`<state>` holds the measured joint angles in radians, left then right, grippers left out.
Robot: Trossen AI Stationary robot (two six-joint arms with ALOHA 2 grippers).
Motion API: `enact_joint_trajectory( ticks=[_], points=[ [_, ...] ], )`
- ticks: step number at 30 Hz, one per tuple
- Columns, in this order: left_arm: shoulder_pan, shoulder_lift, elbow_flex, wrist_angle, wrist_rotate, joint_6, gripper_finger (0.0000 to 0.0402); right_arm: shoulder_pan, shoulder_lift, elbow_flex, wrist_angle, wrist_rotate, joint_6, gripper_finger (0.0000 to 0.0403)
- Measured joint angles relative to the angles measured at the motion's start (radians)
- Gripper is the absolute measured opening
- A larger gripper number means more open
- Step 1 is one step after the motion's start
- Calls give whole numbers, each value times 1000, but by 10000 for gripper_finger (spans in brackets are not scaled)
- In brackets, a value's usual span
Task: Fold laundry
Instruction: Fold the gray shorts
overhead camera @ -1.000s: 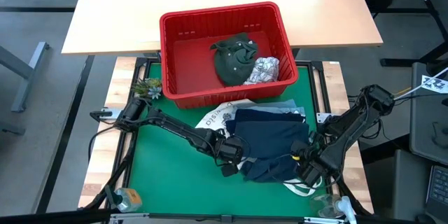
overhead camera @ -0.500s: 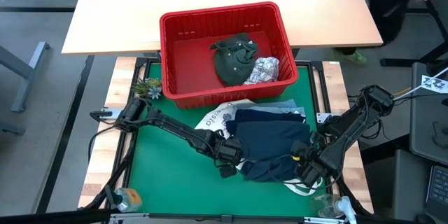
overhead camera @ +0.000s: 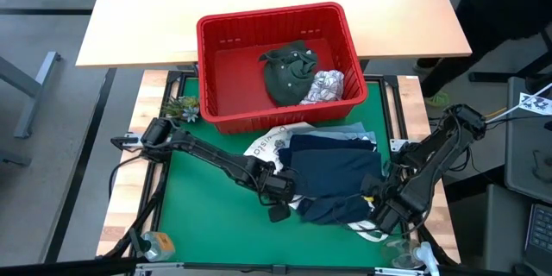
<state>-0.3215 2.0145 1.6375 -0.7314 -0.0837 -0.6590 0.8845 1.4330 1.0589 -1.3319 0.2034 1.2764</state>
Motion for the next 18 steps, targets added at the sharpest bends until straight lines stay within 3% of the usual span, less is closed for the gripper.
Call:
enact_joint_trajectory(
  ticks=[8,13,18],
  points=[
    [-61,-3,0,82,-12,8,91,63,0,47,171,-34,-87,88],
    [-93,-3,0,109,-82,8,90,136,4,28,380,-100,-85,88],
    [-113,-3,0,121,-137,8,92,185,5,-1,509,-47,-85,88]
  ],
)
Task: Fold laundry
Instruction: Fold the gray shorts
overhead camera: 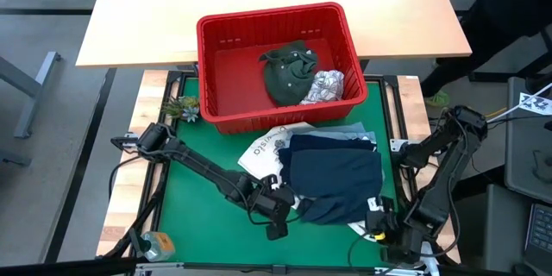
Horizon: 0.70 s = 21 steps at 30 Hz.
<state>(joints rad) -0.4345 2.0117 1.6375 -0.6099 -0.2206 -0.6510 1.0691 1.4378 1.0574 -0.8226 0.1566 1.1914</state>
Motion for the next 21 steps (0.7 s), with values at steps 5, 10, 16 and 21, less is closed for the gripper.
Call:
enact_joint_trajectory(
  ticks=[5,10,16,21],
  points=[
    [-6,0,0,0,-3,0,89,4,0,-1,0,8,0,88],
    [-7,1,0,0,-5,0,89,4,3,-1,-23,8,8,105],
    [-7,1,0,-1,-5,0,88,4,25,-1,-72,16,13,177],
    [-7,1,0,-1,-6,0,87,4,86,-1,-134,16,10,219]
  ],
)
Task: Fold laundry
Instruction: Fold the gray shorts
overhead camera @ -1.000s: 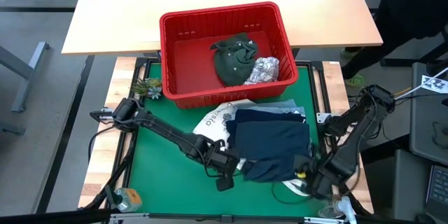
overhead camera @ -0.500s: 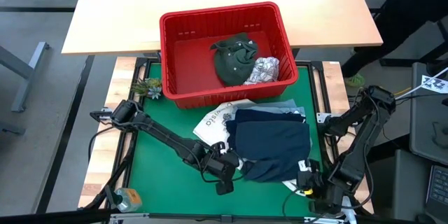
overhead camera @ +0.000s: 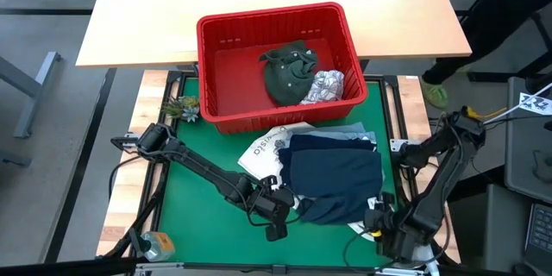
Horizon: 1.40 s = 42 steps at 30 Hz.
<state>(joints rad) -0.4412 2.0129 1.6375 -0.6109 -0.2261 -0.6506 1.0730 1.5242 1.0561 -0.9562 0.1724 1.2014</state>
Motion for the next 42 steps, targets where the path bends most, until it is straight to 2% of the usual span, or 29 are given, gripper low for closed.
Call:
enact_joint_trajectory(
  ticks=[7,14,20,26,36,39,42],
  points=[
    [0,0,0,0,-27,0,87,-11,92,0,-67,-6,-2,224],
    [0,0,0,0,-27,7,88,-72,141,-1,-91,-8,-12,224],
    [0,1,0,0,-27,8,88,-101,162,-1,-84,-97,-133,224],
    [0,1,0,0,-27,8,88,-98,164,-33,-81,-114,-136,224],
    [0,1,0,0,-28,8,88,-99,164,-101,41,-139,-134,224],
    [0,1,0,0,-28,8,88,-99,164,-101,41,-139,-134,214],
    [0,1,0,0,-28,8,88,-99,164,-102,41,-139,-135,178]
  ],
)
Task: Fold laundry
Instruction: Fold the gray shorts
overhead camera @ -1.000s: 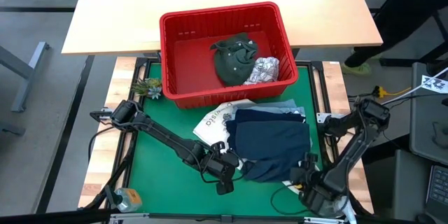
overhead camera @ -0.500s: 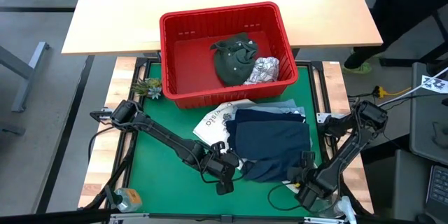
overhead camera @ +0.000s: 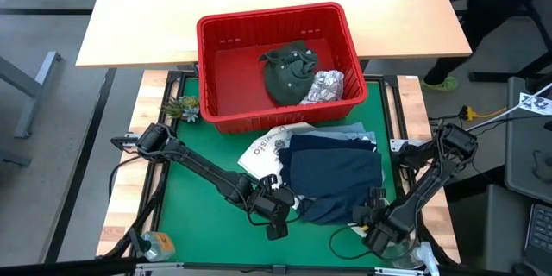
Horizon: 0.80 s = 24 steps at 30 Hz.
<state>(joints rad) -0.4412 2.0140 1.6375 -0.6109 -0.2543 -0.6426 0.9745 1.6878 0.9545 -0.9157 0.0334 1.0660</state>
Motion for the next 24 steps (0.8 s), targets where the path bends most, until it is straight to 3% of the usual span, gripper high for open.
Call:
enact_joint_trajectory(
  ticks=[5,9,15,20,24],
  points=[
    [0,0,0,0,0,0,88,-1,0,3,5,-9,1,85],
    [0,0,0,0,0,0,88,-22,0,30,-1,-78,0,15],
    [-3,0,0,40,10,-1,88,-35,0,85,-2,-99,-21,32],
    [-14,0,0,61,11,21,88,-35,0,147,-30,-102,-75,8],
    [-25,0,0,73,12,78,90,-34,0,209,-92,-97,-84,18]
  ],
)
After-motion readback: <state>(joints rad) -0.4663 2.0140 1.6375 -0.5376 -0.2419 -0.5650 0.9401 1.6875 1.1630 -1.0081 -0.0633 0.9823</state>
